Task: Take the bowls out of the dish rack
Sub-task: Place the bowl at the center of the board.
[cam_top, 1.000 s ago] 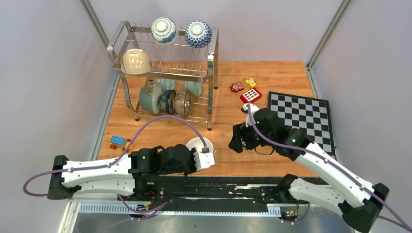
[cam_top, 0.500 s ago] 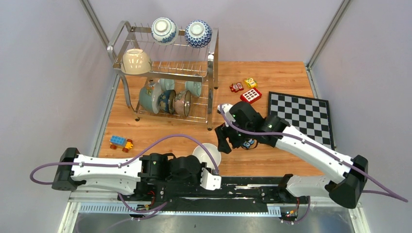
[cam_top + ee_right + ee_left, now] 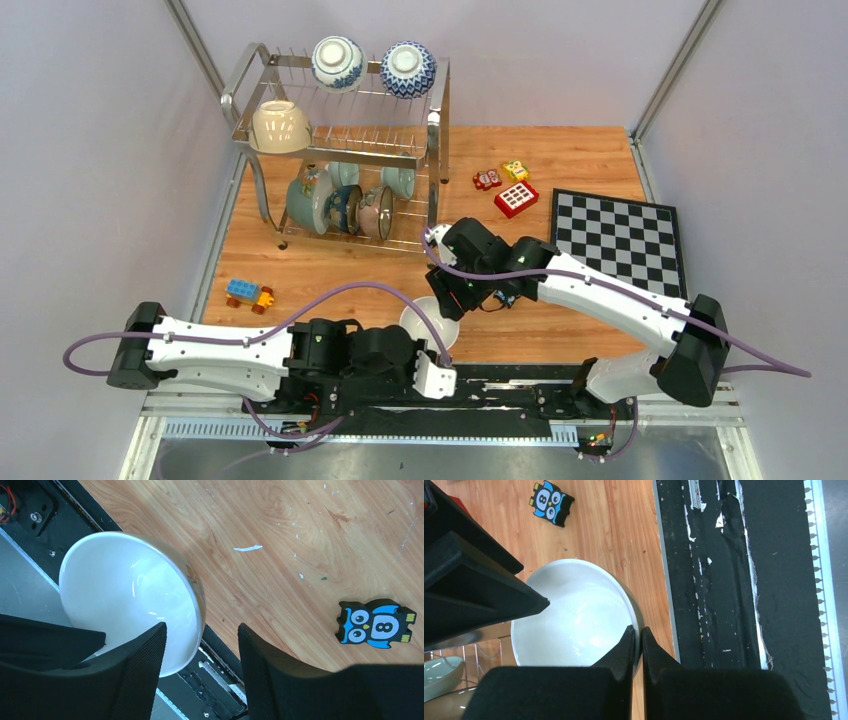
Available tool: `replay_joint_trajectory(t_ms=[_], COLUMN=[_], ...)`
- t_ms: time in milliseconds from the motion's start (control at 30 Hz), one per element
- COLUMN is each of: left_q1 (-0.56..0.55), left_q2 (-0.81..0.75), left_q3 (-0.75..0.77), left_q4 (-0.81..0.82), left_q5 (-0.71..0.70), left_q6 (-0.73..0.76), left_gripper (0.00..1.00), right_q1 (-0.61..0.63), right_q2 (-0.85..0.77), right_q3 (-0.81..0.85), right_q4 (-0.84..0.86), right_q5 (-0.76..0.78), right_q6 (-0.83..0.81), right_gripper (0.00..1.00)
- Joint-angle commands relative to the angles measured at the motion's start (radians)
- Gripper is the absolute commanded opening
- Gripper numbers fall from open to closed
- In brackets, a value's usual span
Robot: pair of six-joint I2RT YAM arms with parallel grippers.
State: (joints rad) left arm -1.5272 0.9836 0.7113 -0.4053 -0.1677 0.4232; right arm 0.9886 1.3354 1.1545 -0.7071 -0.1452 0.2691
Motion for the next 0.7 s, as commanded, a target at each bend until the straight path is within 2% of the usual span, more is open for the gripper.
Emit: replay_joint_trajectory(t_ms=[0, 333, 567, 667], left_q1=[-0.014, -0.017, -0.019, -0.019], left_q2=[-0.032, -0.030, -0.034, -0.037], left_q3=[0.018, 0.014, 0.011, 0.009], left_q4=[0.081, 0.103, 0.112, 0.115], left_q5=[-0.030, -0.033, -0.033, -0.035], left_q6=[0.015, -0.008, -0.027, -0.035], left_gripper=[0.00, 0.00, 0.00, 0.00], right_q1=[0.015, 0.028, 0.040, 0.049], right_q2=[0.004, 0.045, 0.061, 0.071], right_q3=[-0.008, -0.011, -0.013, -0.013], right_q4=[0.025, 0.043, 0.044, 0.040], right_q5=[0.027, 0.046, 0.047, 0.056], right_q6=[0.013, 0.032, 0.022, 0.019], right_gripper=[0.57, 0.46, 0.28, 0.16])
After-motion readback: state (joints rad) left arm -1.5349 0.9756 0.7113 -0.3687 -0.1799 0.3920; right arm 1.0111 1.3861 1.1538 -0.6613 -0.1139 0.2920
